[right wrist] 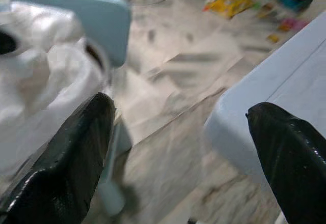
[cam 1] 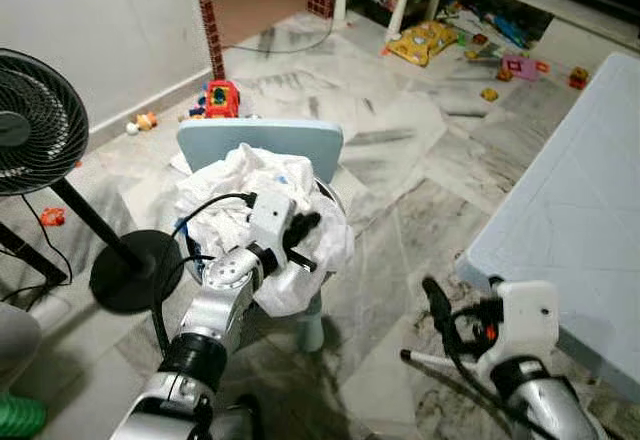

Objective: Hang hanger

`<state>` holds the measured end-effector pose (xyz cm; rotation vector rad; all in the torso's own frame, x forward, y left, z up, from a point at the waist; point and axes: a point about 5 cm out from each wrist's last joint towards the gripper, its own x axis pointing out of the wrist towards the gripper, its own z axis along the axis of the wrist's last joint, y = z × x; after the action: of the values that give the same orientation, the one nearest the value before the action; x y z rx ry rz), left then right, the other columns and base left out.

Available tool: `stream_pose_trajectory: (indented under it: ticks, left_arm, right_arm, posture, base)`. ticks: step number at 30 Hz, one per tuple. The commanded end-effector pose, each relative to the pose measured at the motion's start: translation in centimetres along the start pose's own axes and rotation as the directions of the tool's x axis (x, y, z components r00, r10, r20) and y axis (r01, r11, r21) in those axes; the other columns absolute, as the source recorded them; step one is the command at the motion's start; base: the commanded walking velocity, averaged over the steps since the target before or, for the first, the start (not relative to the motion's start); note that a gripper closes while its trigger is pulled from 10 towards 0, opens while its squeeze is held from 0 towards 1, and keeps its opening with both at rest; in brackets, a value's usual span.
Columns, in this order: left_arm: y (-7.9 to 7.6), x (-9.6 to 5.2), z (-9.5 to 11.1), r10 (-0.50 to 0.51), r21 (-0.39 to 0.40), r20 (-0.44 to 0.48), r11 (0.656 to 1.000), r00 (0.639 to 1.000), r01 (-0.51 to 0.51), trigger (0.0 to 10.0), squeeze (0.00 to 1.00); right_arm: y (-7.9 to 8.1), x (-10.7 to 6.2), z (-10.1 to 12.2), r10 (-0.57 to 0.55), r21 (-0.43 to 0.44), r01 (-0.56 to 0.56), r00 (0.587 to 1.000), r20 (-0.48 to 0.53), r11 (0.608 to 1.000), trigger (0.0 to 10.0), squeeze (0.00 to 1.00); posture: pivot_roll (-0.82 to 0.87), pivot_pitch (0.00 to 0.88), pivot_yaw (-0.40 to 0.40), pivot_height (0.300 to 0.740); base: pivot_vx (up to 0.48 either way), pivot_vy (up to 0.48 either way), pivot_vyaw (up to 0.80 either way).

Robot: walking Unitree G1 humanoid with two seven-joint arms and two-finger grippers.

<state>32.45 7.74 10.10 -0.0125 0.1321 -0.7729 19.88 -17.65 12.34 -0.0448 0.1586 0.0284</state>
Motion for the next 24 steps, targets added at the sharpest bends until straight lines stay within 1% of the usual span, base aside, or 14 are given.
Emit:
stream_pose_trajectory:
  ticks: [1,2,6,8,11,12,14,16,17,18,20,21,22,24]
  left_arm:
    - [-0.6,-0.3,0.5,-0.079,0.016,0.005,0.997,0.997,0.079,0.0,0.0]
    - [-0.6,-0.5,0.5,-0.094,0.028,-0.006,0.995,0.996,0.094,0.0,0.0]
    - [-0.6,-1.1,0.5,-0.13,0.028,-0.005,0.991,0.991,0.13,0.0,0.0]
    - [-0.7,-1.1,0.6,-0.137,0.024,-0.004,0.99,0.991,0.137,0.0,0.0]
    - [-0.9,-1.4,0.1,-0.105,0.048,-0.015,0.993,0.994,0.105,0.0,0.0]
    - [-1.0,-1.6,-0.2,-0.079,0.061,-0.017,0.995,0.997,0.08,0.0,0.0]
    - [-1.0,-1.9,-0.4,-0.051,0.062,-0.013,0.997,0.999,0.052,0.0,0.0]
    - [-0.1,-2.7,-1.2,0.068,0.078,-0.025,0.995,0.997,-0.066,0.0,0.0]
    - [-0.1,-2.7,-1.2,0.068,0.078,-0.025,0.995,0.997,-0.066,0.0,0.0]
    - [0.4,-3.1,-1.5,0.103,0.08,-0.022,0.992,0.994,-0.101,0.0,0.0]
    - [0.5,-3.2,-1.6,0.114,0.084,-0.027,0.99,0.993,-0.112,0.0,0.0]
    - [0.8,-3.2,-1.7,0.141,0.09,-0.027,0.986,0.99,-0.138,0.0,0.0]
    - [1.1,-3.3,-1.1,0.177,0.121,0.009,0.977,0.984,-0.177,0.8,0.0]
    - [1.2,-3.3,-0.6,0.186,0.168,0.039,0.967,0.982,-0.19,1.4,0.0]
  right_arm:
    - [-0.9,0.3,0.3,-0.029,0.033,0.028,0.999,0.036,0.999,10.0,0.0]
    - [-1.0,0.5,0.5,-0.012,0.096,0.006,0.998,0.055,0.995,10.0,0.0]
    - [-1.9,1.3,0.8,-0.03,0.007,0.029,0.997,0.076,1.0,10.0,0.0]
    - [-1.9,1.5,0.7,-0.022,0.006,0.022,0.997,0.069,1.0,10.0,0.0]
    - [-1.8,1.7,0.4,-0.017,0.049,0.013,0.997,0.069,0.999,10.0,0.0]
    - [-1.8,1.9,0.5,-0.03,0.092,0.022,0.996,0.089,0.996,10.0,0.0]
    - [-1.8,2.1,0.5,-0.053,0.126,0.04,0.993,0.106,0.991,10.0,0.0]
    - [-2.0,2.4,0.6,-0.085,0.197,0.057,0.987,0.139,0.979,10.0,0.0]
    - [-2.0,2.4,0.6,-0.085,0.197,0.057,0.987,0.139,0.979,10.0,0.0]
    - [-2.5,2.6,0.3,-0.133,0.248,0.093,0.98,0.149,0.964,10.0,0.0]
    - [-2.7,2.6,0.1,-0.151,0.273,0.107,0.978,0.145,0.956,10.0,0.0]
    - [-3.0,2.7,-0.2,-0.178,0.31,0.129,0.975,0.135,0.942,10.0,0.0]
    - [-3.5,2.7,-0.5,-0.233,0.288,0.191,0.965,0.119,0.938,10.0,0.0]
    - [-3.9,2.8,-0.9,-0.268,0.247,0.235,0.957,0.111,0.94,10.0,0.0]
  posture:
    - [-0.01,0.012,-0.049,0.74]
    - [-0.01,0.007,-0.048,0.74]
    - [0.02,0.0,-0.047,0.74]
    - [0.02,0.0,-0.049,0.74]
    - [0.03,0.0,-0.062,0.74]
    - [0.04,0.0,-0.07,0.74]
    - [0.05,0.0,-0.075,0.74]
    - [0.07,0.0,-0.069,0.74]
    - [0.07,0.0,-0.069,0.74]
    - [0.08,0.0,-0.061,0.74]
    - [0.08,0.0,-0.061,0.74]
    - [0.08,0.0,-0.049,0.74]
    - [0.08,0.0,-0.033,0.74]
    - [0.08,0.0,-0.033,0.74]
  base:
    - [0.0,0.0,0.0]
    - [0.0,0.0,0.0]
    - [0.0,0.0,0.0]
    - [0.0,0.0,0.0]
    - [0.0,0.0,0.0]
    - [0.0,0.0,0.0]
    - [0.0,0.0,0.0]
    - [0.0,0.0,0.0]
    - [0.0,0.0,0.0]
    - [0.0,0.0,0.0]
    - [0.0,0.0,0.0]
    - [0.0,0.0,0.0]
    - [0.0,0.0,0.0]
    - [0.0,0.0,0.0]
